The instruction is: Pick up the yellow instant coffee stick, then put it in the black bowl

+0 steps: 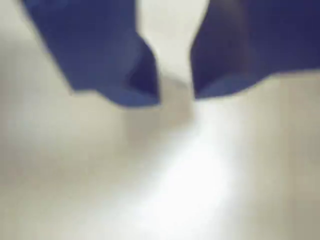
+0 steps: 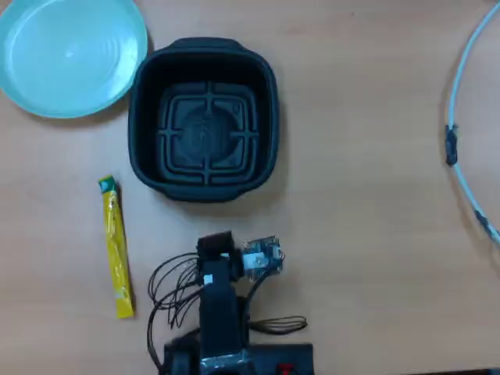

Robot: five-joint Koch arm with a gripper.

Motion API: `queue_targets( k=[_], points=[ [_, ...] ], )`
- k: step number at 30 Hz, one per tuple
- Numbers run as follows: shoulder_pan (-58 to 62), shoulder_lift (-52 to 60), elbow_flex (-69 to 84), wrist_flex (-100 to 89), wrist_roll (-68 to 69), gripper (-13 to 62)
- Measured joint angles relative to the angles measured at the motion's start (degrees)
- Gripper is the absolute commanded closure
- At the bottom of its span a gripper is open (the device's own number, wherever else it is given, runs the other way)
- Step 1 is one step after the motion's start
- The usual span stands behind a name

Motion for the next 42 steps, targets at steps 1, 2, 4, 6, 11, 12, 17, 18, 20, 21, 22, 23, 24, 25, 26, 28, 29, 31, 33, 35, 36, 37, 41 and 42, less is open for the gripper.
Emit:
queue_targets(
  k=[1,2,4,6,11,12,17,18,20,21,22,23,24,25,26,28,29,31,33,35,36,37,41,42],
  points=[
    [-0.2,0.0,-0.7,2.5,0.0,49.5],
    [-0.4,0.0,-1.3,4.6,0.0,49.5],
    [-0.7,0.0,-2.8,7.3,0.0,49.5],
    [-0.9,0.0,-5.4,9.1,-0.1,49.5],
    [-2.4,-0.1,-14.9,15.9,-3.9,49.5],
    [-2.9,-0.3,-17.0,17.5,-4.2,49.4],
    [-7.3,-5.6,-28.6,24.7,-7.7,49.2],
    [-8.0,-7.4,-30.6,25.6,-8.6,49.3],
    [-9.6,-10.7,-34.3,28.3,-10.0,49.3],
    [-10.4,-12.0,-36.5,29.8,-10.9,49.3],
    [-11.3,-13.4,-38.7,30.8,-12.0,49.3],
    [-12.3,-14.9,-41.0,32.3,-13.5,49.2],
    [-13.4,-16.3,-43.5,33.6,-15.5,49.2],
    [-14.6,-17.8,-46.1,35.1,-17.6,49.2],
    [-15.5,-19.2,-48.3,36.6,-19.7,49.2],
    [-16.7,-21.4,-52.7,39.9,-23.3,49.1],
    [-17.3,-22.0,-54.4,41.3,-24.6,49.1],
    [-18.8,-22.3,-56.5,43.1,-26.5,49.1],
    [-20.6,-22.5,-57.5,43.9,-29.0,49.1],
    [-22.0,-22.5,-57.5,43.9,-32.8,49.1],
    [-22.7,-22.5,-57.5,43.9,-34.9,49.0],
    [-23.6,-22.5,-57.5,43.9,-36.8,49.0],
    [-27.9,-23.6,-57.5,43.9,-40.7,48.6],
    [-29.4,-24.1,-57.6,43.9,-40.8,48.6]
  ],
)
